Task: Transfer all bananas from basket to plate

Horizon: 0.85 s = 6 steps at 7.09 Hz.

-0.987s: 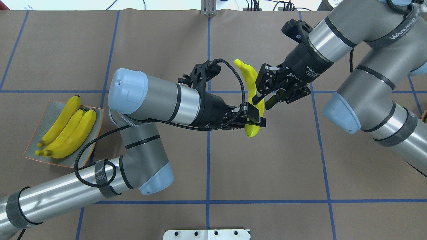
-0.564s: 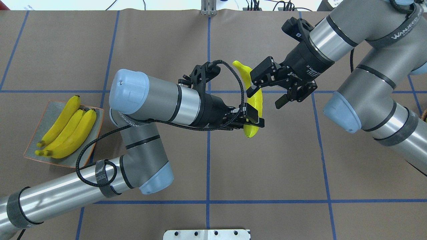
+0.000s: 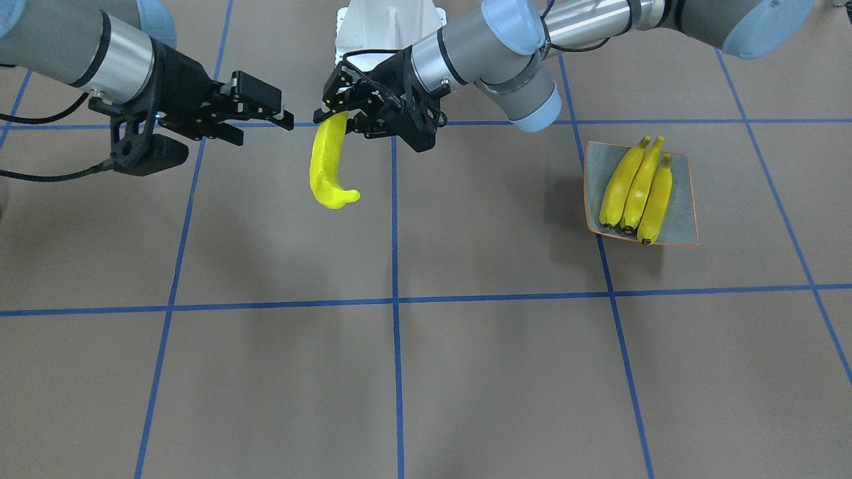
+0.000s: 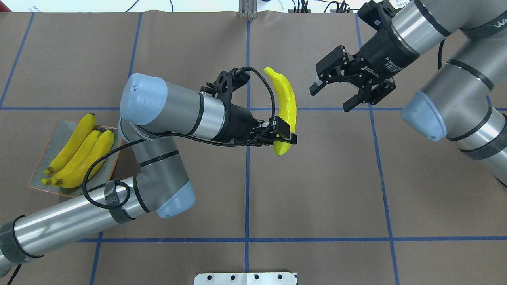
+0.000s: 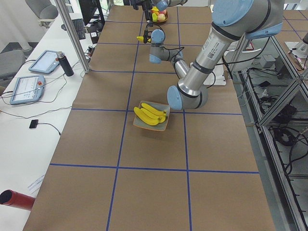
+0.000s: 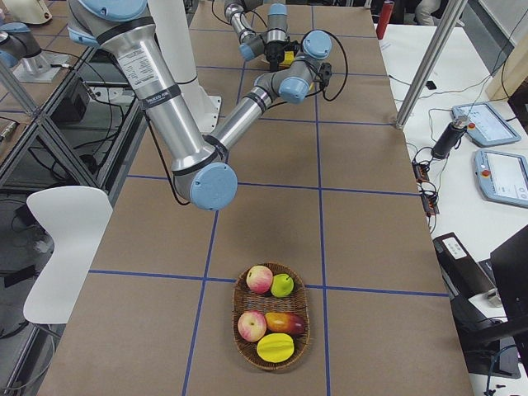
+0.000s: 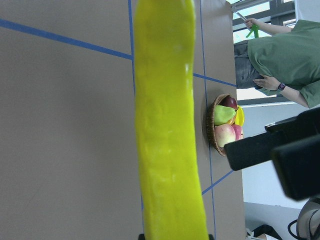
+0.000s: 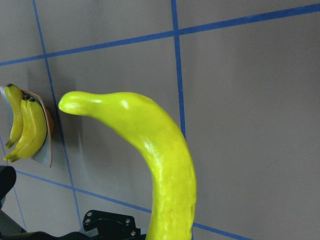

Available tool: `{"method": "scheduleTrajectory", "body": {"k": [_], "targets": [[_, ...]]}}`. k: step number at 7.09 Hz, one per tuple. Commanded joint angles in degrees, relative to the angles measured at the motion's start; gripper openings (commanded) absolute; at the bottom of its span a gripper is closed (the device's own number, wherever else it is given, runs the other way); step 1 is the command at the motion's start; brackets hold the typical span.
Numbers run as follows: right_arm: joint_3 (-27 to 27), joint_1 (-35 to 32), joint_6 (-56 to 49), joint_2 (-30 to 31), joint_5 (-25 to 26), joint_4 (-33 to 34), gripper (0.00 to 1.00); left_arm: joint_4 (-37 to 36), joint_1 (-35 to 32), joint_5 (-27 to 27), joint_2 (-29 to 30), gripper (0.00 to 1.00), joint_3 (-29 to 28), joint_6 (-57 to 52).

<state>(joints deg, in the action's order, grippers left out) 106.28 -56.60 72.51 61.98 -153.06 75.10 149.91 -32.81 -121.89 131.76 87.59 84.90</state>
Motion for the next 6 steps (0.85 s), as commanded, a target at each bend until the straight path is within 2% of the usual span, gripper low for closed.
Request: {"method": "scheduleTrajectory", "body": {"k": [1,2,3,5,6], "targets": [[-0.2,-3.2,-0.7,1.5,-0.4,0.0,1.0,-5.6,-9.1,-10.9,-5.3,0.0,1.2,-18.6],[-0.3,-3.9,-0.9,1.8,-0.3,0.0,1.0,-6.1,-16.6,-17.3,-7.6,0.0,1.1,-24.0],[-1.1,-4.6,-1.0,1.8,-0.1,0.0,1.0,-6.6,-21.6,-22.6,-10.1,0.0,1.0,-34.9],[-2.3,-5.1,-1.0,1.9,0.0,0.0,1.0,-9.2,-26.8,-24.2,-12.7,0.0,1.9,-49.1],[-2.7,-5.1,-0.9,2.0,0.1,0.0,1.0,-9.3,-28.9,-24.1,-18.3,0.0,2.7,-62.3]]}}
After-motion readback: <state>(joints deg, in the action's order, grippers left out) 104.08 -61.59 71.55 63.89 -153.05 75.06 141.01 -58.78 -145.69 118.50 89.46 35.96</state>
